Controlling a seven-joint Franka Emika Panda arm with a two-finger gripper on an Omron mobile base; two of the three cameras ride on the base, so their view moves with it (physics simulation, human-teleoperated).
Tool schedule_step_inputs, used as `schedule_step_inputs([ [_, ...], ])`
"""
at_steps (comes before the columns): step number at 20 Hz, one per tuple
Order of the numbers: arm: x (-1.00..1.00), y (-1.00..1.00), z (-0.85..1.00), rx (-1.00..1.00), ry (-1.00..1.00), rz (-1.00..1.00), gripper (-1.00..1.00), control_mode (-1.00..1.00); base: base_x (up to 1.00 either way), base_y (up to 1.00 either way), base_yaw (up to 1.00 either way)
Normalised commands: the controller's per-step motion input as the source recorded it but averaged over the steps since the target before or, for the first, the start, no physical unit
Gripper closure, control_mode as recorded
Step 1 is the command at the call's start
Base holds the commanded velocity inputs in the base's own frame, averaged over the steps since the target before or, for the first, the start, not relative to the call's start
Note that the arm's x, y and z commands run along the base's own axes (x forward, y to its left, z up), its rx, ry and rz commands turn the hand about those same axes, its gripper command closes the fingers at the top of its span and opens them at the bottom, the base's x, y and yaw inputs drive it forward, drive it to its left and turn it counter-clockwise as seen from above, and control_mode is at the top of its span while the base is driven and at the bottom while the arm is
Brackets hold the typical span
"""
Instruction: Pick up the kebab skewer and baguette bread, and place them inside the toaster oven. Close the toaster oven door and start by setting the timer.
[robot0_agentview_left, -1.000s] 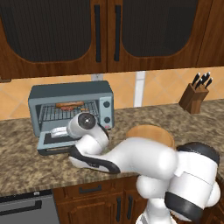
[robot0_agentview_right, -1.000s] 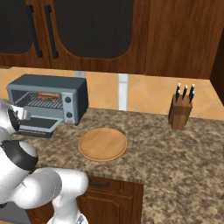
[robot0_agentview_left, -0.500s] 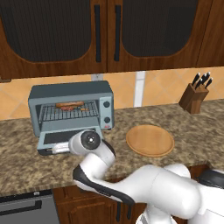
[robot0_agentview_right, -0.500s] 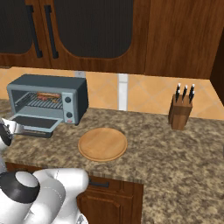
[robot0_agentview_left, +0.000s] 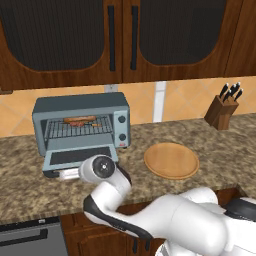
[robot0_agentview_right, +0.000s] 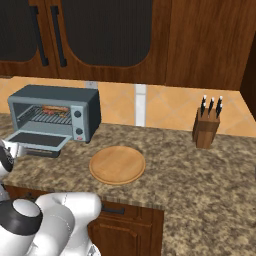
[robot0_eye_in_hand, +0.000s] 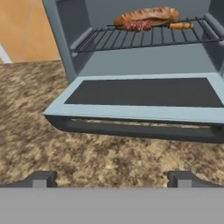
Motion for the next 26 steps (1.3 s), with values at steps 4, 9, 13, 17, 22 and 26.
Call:
schedule_step_inputs([
  [4, 0.04, 0.09, -0.36, 0.00, 0.00, 0.00, -1.00, -1.00, 0.00, 0.00, 0.00],
  [9, 0.32, 0.00, -0.38, 0.00, -0.05, 0.00, -1.00, -1.00, 0.00, 0.00, 0.00],
  [13, 0.34, 0.00, -0.24, 0.00, -0.06, 0.00, -1.00, -1.00, 0.00, 0.00, 0.00],
  [17, 0.06, 0.00, -0.24, 0.00, 0.00, 0.00, -1.00, -1.00, 0.00, 0.00, 0.00],
  [22, 0.01, 0.00, -0.22, 0.00, 0.00, 0.00, -1.00, -1.00, 0.00, 0.00, 0.00],
  [26, 0.18, 0.00, -0.07, 0.00, 0.00, 0.00, -1.00, -1.00, 0.00, 0.00, 0.00],
])
